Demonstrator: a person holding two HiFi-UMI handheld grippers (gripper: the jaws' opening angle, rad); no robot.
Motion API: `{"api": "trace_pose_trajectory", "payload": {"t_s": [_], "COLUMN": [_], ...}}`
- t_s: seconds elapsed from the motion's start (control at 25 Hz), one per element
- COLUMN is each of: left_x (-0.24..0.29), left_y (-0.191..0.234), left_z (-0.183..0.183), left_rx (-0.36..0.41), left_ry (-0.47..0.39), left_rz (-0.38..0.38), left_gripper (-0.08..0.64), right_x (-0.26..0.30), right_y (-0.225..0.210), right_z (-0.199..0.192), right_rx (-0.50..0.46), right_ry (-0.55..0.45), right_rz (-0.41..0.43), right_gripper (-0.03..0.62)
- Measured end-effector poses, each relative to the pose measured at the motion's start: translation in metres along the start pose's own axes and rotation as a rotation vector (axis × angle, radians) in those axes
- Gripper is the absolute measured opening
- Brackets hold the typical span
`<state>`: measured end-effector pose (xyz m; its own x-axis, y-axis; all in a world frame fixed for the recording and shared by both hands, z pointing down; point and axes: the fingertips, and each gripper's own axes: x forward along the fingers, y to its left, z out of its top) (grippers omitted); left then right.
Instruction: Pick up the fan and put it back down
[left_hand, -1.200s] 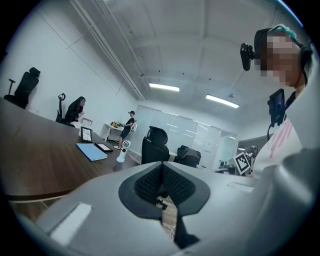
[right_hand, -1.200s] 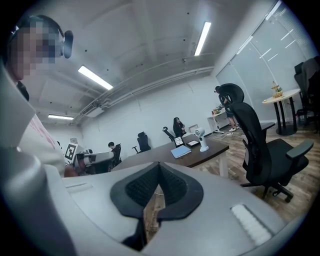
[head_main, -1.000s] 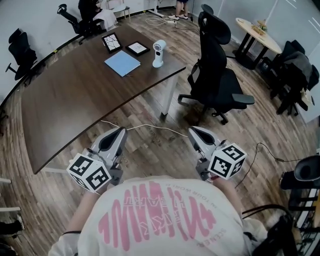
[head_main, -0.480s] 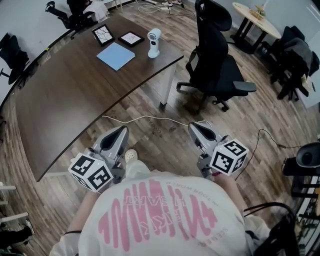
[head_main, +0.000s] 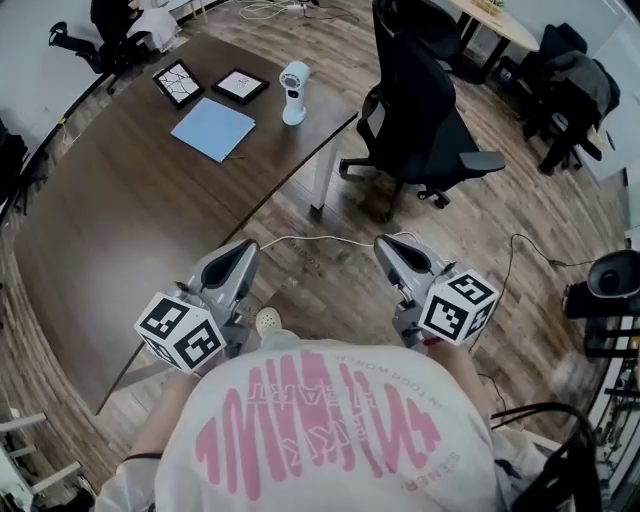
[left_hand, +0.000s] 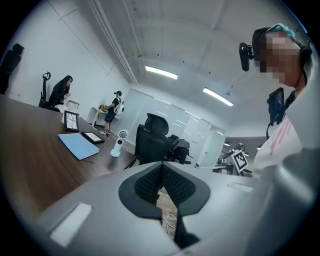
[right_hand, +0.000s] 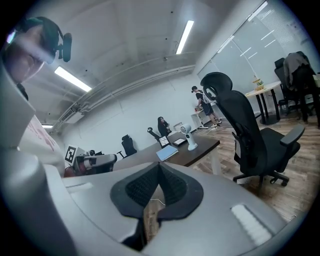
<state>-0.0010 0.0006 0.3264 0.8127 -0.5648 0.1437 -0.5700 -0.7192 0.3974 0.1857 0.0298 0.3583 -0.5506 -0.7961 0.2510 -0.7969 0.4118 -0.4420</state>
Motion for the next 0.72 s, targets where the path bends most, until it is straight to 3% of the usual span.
{"api": "trace_pose_trajectory", "payload": {"t_s": [0.72], "left_x": [0.023], "left_y": [0.140], "left_z": [0.050], "left_rx": [-0.015], "left_ry": [0.056], "left_rz": [-0.137], "left_gripper": [0.018], "right_x": [0.134], "right_y": [0.017], "right_z": [0.017], "right_rx": [0.039], "right_ry": [-0.029], "right_rz": [-0.114], "right_gripper": [0.006]}}
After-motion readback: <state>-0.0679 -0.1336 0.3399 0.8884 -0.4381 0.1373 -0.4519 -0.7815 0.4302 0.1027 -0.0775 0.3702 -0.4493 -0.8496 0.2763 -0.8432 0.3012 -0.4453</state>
